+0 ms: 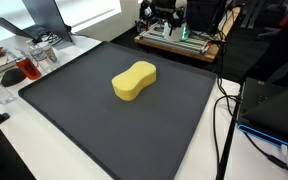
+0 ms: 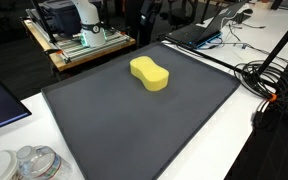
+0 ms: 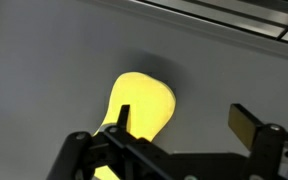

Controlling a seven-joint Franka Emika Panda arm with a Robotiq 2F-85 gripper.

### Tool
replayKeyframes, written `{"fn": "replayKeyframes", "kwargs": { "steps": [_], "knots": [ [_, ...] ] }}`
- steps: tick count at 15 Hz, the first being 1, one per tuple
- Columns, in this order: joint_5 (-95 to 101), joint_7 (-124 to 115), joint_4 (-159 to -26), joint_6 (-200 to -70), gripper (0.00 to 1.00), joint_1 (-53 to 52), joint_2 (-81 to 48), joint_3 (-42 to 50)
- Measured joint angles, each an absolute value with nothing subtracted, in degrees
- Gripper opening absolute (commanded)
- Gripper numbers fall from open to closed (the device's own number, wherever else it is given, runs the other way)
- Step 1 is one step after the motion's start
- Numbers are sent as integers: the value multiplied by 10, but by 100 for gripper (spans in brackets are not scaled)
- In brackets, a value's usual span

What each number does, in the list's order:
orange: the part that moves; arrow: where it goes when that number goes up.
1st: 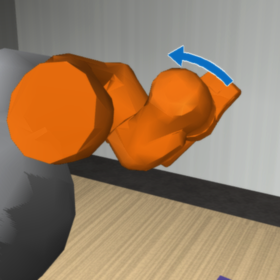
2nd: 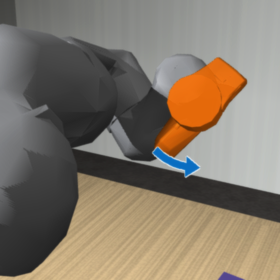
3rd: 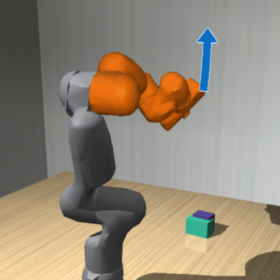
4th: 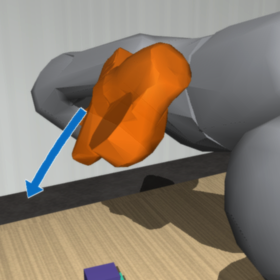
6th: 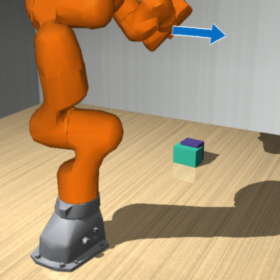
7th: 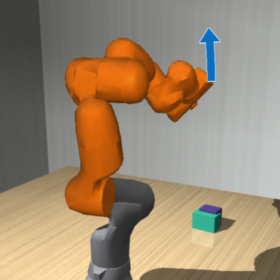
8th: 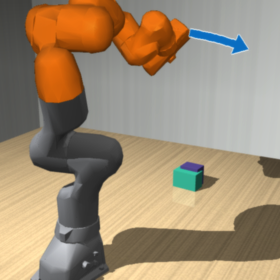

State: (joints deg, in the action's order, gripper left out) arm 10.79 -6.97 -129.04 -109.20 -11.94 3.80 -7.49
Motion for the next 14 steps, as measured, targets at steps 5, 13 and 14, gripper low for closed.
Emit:
{"fn": "replayKeyframes", "kwargs": {
  "steps": [5,13,14],
  "knots": [
    [62,46,-1357,-1093,100,-83,126,-48],
    [36,257,-1346,-1071,100,-42,144,35],
    [35,276,-1339,-1071,100,-38,136,43]
  ]
}}
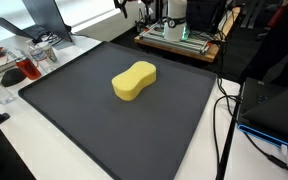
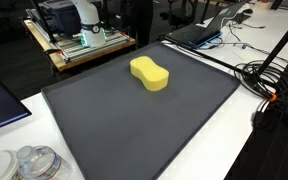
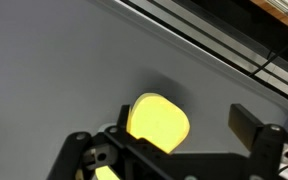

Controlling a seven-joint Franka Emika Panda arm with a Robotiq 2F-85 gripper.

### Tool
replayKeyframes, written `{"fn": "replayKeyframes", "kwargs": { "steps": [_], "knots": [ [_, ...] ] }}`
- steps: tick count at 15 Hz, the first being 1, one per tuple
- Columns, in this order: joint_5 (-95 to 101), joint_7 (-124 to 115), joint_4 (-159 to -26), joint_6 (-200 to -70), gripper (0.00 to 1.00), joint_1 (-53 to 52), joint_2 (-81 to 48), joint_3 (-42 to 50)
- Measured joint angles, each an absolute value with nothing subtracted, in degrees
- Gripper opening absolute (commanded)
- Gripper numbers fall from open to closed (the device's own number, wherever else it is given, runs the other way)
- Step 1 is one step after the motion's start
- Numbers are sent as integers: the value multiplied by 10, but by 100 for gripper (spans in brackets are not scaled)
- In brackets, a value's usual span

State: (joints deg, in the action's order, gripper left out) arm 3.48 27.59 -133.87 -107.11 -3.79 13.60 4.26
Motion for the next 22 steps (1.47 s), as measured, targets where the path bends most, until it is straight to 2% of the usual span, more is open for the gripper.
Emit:
{"fn": "replayKeyframes", "kwargs": {
  "steps": [7,15,22],
  "knots": [
    [-35,364,-1257,-1087,100,-12,33,68],
    [-100,390,-1186,-1170,100,23,-86,62],
    [-100,390,-1185,-1185,100,25,-88,53]
  ]
}}
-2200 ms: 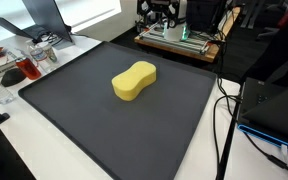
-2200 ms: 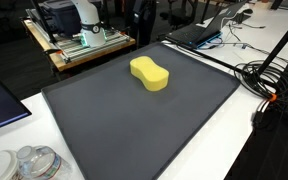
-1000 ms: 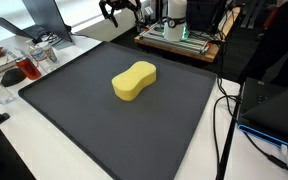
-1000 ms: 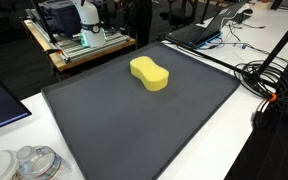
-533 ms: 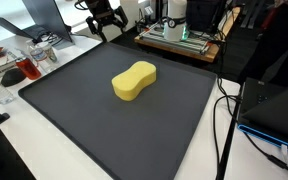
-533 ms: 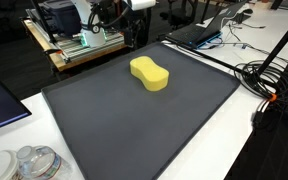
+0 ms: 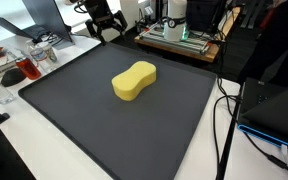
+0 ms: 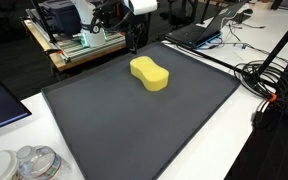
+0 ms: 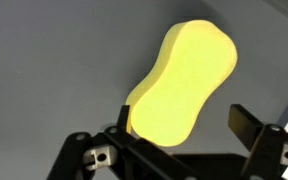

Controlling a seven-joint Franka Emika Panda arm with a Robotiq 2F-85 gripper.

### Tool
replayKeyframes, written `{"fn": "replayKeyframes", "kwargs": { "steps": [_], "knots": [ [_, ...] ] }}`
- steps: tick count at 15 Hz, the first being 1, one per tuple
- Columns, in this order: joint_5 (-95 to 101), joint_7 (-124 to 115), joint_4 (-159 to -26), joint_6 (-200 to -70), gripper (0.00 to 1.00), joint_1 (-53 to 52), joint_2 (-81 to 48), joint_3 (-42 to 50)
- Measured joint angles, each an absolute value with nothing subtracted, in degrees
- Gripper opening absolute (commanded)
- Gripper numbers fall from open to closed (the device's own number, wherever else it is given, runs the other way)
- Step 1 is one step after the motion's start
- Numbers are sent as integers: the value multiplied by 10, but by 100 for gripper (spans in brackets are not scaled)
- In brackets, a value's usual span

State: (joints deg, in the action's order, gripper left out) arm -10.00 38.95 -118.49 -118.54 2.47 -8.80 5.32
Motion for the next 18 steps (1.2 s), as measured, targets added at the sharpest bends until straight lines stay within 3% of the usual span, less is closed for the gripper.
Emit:
{"fn": "replayKeyframes", "kwargs": {
  "steps": [7,18],
  "knots": [
    [-102,418,-1177,-1329,100,36,-187,17],
    [-139,451,-1108,-1346,99,110,-310,-42]
  ]
}}
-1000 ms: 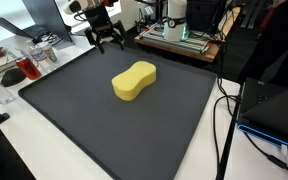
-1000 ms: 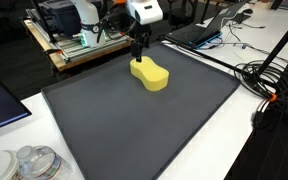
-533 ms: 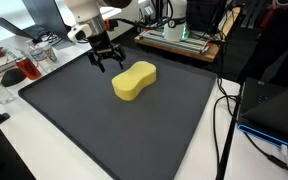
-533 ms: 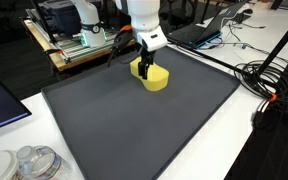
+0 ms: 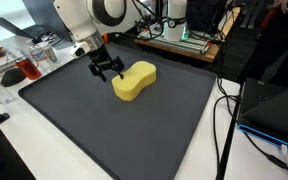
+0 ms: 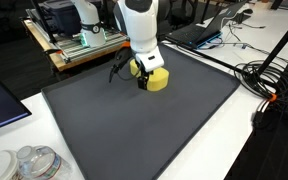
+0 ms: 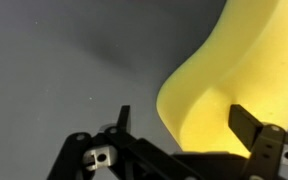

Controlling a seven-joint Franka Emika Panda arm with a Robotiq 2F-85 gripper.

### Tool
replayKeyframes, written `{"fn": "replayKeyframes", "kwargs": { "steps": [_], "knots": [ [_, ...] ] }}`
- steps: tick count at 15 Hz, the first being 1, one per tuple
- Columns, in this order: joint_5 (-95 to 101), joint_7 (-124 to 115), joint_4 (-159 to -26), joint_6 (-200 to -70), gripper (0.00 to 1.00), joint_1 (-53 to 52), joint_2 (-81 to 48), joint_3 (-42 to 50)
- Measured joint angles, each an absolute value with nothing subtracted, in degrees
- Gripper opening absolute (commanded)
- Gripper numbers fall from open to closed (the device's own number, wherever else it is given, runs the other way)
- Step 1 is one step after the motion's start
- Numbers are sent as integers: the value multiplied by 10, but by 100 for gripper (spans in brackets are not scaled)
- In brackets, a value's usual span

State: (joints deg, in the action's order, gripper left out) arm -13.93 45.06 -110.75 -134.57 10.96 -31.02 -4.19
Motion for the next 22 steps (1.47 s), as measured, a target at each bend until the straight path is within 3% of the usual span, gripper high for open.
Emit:
{"fn": "replayKeyframes", "kwargs": {
  "steps": [1,3,13,15,22],
  "knots": [
    [-139,451,-1104,-1346,74,111,-319,-45],
    [-139,450,-1099,-1345,71,111,-332,-50],
    [-139,445,-1093,-1324,4,109,-336,-70],
    [-139,442,-1094,-1316,0,107,-326,-73],
    [-131,411,-1139,-1308,0,89,-204,-72]
  ]
}}
